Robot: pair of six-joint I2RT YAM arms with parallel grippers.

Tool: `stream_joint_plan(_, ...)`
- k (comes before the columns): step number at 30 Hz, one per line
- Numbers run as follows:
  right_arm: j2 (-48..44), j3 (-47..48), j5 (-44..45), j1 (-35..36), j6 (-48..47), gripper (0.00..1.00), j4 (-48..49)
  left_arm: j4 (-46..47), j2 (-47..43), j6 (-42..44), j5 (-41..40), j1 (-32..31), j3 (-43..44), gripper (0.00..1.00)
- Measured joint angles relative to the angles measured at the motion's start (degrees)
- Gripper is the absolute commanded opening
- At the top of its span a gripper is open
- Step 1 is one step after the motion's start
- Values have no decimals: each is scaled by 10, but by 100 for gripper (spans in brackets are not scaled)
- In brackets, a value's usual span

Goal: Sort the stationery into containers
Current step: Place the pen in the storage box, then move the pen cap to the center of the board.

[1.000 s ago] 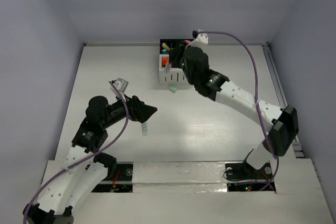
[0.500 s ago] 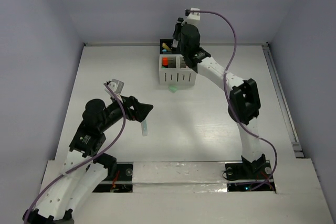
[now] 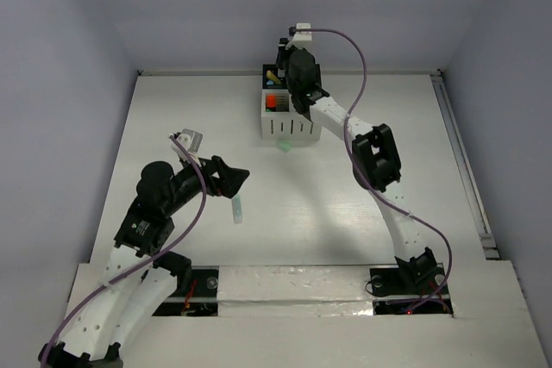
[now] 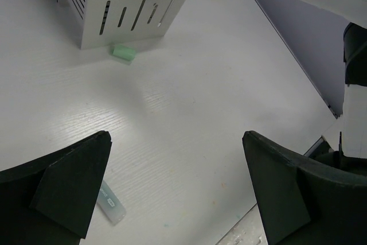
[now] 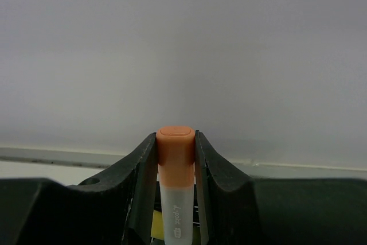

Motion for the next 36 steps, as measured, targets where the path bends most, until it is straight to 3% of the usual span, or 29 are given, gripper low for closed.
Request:
stream_joint_plan(1,1,0,-3,0,0,4,1,0,0,0,0,0,0,99)
stream_joint_plan(2,2,0,-5,0,0,25,2,0,0,0,-1,1,0,99)
stream_joint_plan(4,2,-1,-10,0,0,50,7,-1,0,0,-2,1,0,99)
stream_joint_plan(5,2,-2,-13,0,0,68,12,-1,0,0,-4,1,0,99)
stream_joint_plan(6,2,-2,-17,0,0,74,15,-2,0,0,-6,1,0,99)
stream_joint_plan(14,-55,-60,-92,0,-8,77,-36,-6,-5,0,-20,4,0,99)
stream_joint_plan(16,-142,-147,-121,2,7,77,-57,-6,-10,0,-22,8,0,99)
stream_joint_plan(20,-365,-417,-132,17,66,79,-92,-6,-16,0,-22,16,0,99)
stream_joint_plan(25,-522,-600,-129,56,144,82,-89,-5,-15,0,-20,23,0,99)
stream_joint_plan(36,-410,-688,-145,79,225,83,-153,-5,-15,0,-12,25,0,99)
